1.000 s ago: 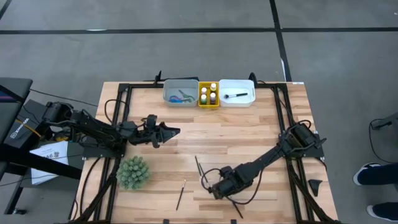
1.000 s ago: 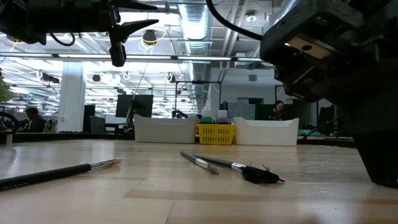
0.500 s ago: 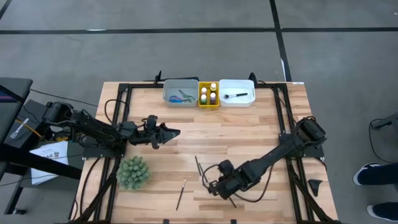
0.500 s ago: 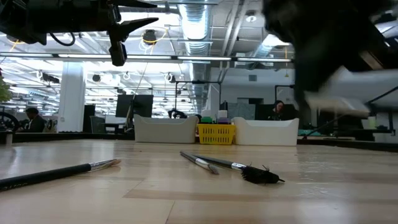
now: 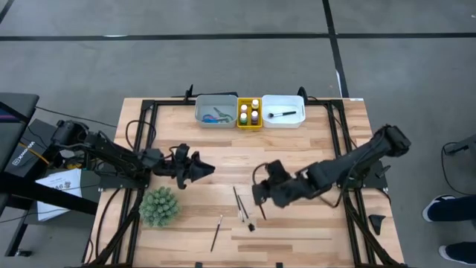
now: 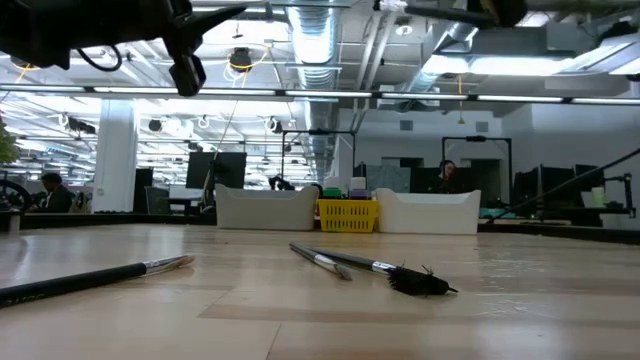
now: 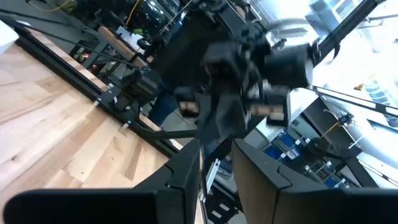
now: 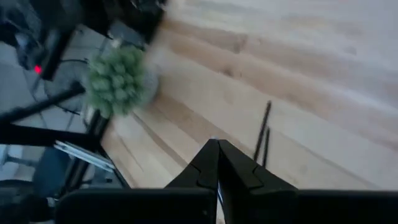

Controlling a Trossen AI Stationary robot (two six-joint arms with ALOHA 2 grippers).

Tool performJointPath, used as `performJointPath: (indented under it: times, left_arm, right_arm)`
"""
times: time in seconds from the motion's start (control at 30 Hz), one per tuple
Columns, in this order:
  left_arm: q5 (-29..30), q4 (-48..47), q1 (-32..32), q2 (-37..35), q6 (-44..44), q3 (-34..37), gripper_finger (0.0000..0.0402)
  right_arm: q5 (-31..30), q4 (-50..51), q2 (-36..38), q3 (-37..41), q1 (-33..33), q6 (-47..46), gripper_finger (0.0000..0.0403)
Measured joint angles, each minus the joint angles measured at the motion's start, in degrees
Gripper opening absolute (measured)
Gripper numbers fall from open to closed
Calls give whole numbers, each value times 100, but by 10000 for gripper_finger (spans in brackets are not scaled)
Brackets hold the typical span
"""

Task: Pick & Place Paint Supplies
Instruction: Put the right black foundation brush into the white bin

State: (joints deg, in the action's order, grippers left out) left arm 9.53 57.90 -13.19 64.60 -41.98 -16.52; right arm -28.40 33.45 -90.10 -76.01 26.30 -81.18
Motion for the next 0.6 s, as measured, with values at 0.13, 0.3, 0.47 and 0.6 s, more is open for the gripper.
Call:
performJointPath:
  times: [0.13,0.3,0.47,0.6]
  left_arm:
    - [213,-4,-127,0,102,-1,88]
    - [418,-4,-157,0,171,-1,88]
    - [477,-4,-155,0,170,-1,88]
    - [493,-54,-155,0,160,-4,88]
  right_arm:
    - [-11,-138,227,0,-292,473,0]
    - [9,-242,327,-2,-711,927,0]
    - [158,97,564,-23,-1169,1385,0]
    - [339,612,828,-13,-1677,1908,0]
